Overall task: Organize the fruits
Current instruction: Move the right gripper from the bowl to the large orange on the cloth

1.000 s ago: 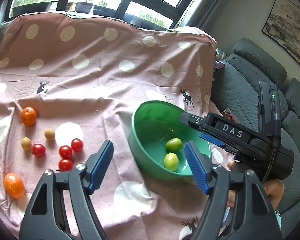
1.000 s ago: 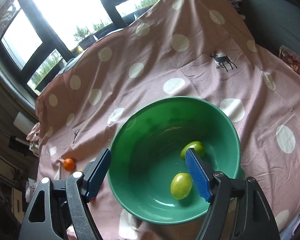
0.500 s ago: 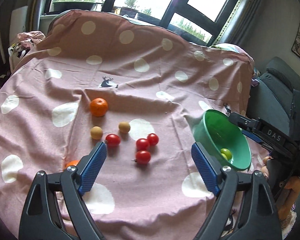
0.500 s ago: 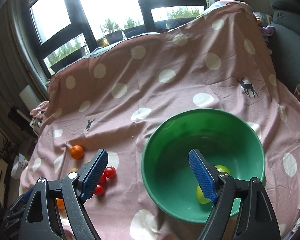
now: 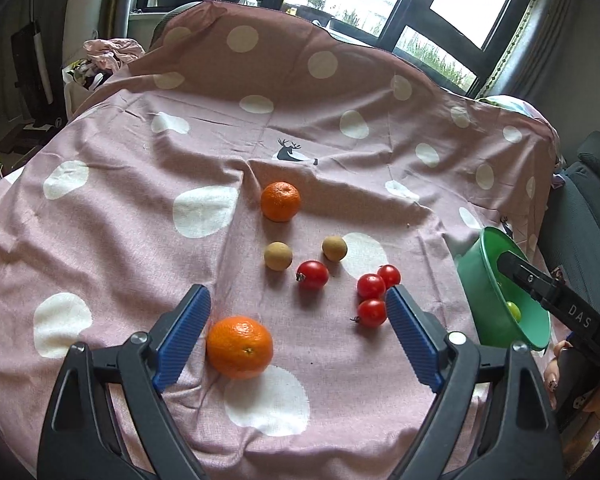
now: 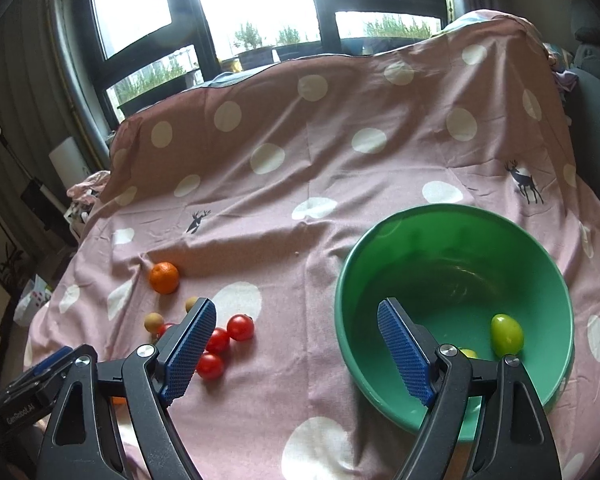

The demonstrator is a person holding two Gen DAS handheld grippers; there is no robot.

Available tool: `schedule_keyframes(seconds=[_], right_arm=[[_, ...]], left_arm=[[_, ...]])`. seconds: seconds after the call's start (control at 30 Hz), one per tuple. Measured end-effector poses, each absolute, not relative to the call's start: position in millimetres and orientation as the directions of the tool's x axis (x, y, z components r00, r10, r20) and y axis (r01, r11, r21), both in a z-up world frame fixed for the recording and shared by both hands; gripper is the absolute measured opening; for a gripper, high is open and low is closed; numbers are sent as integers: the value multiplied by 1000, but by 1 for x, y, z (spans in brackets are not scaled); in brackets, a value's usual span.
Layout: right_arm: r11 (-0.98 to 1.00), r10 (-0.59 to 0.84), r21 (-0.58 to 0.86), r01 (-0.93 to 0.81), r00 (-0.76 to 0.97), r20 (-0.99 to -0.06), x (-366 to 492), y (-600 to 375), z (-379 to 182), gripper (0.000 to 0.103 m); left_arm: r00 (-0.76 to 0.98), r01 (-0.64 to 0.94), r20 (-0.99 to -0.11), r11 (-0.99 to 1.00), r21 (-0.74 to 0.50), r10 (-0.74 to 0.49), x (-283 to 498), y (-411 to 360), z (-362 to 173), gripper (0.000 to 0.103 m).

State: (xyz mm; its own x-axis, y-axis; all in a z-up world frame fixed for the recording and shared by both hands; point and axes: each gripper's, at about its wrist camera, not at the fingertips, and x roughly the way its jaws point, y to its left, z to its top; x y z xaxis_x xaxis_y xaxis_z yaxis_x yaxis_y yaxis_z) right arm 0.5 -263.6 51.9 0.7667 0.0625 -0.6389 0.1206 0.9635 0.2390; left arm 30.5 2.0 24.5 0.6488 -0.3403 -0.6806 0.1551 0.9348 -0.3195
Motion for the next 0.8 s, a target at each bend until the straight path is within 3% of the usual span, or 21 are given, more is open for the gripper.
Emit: schedule_keyframes(seconds=[0.37, 0.8], right_arm=[[980, 111, 197, 29, 743, -660, 5, -232, 42, 83], [965, 189, 263, 2, 692, -697, 12, -225, 29, 83]], left_arm=[[640, 101, -703, 940, -325, -311, 37, 14, 19, 90], [632, 90, -721, 951, -294, -283, 39, 13, 13, 90]])
